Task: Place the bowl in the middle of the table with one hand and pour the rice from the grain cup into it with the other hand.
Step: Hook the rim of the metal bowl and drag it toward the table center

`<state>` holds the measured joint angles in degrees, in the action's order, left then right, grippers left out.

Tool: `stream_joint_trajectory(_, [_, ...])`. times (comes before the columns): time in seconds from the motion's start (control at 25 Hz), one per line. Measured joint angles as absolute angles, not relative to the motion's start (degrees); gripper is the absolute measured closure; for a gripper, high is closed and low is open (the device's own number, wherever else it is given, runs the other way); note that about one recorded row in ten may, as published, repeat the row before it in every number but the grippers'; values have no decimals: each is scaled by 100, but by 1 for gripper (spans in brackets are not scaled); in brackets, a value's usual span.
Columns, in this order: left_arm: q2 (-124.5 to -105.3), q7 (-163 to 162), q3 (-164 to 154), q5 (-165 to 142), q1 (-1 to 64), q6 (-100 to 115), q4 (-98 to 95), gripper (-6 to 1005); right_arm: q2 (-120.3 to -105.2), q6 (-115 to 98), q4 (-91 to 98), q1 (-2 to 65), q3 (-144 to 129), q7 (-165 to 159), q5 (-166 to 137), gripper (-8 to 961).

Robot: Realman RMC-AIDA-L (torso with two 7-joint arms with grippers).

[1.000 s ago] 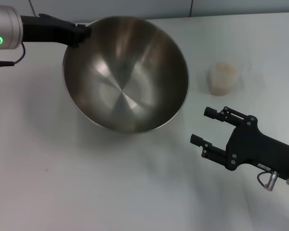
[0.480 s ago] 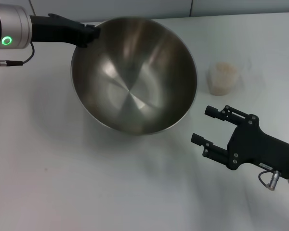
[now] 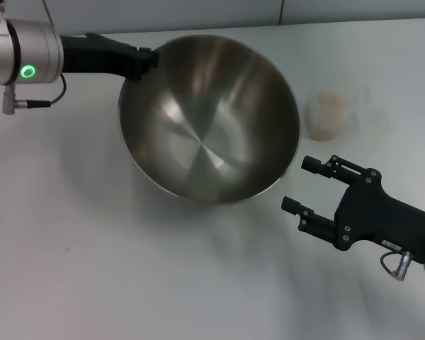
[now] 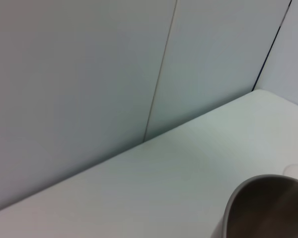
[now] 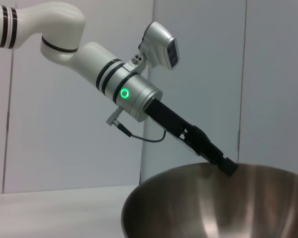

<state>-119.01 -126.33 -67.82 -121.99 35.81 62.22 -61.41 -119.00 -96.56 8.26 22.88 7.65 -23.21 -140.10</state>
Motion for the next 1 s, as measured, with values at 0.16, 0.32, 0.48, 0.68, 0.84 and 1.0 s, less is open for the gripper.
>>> stream_joint_trajectory(0.16, [-11905, -12376, -6849, -12027, 3614, 6062, -5839, 958, -11903, -9656, 824, 2285, 765, -2301, -14010, 284])
stream_joint_trajectory(0.32, [-11895, -12059, -6853, -11688, 3616, 6013, -5569, 958, -11909, -9655, 810, 2294, 765, -2293, -14010, 284])
stream_joint_trajectory(0.48, [-11879, -12048, -6850, -11656, 3598, 5904, -5518, 958, -11909, -9654, 808, 2314, 765, -2284, -14010, 284])
stream_joint_trajectory(0.68, [-11874, -11790, -6845, -11641, 3562, 5794, -5400, 958, -11909, -9652, 801, 2340, 765, -2282, -14010, 284])
stream_joint_trajectory(0.84, [-11874, -11644, -6852, -11625, 3581, 5649, -5206, 958, -11909, -9653, 798, 2351, 765, -2274, -14010, 284])
stream_joint_trajectory(1.0, [-11881, -11495, -6851, -11612, 3589, 5617, -5161, 958, -11909, -9654, 801, 2355, 765, -2270, -14010, 284])
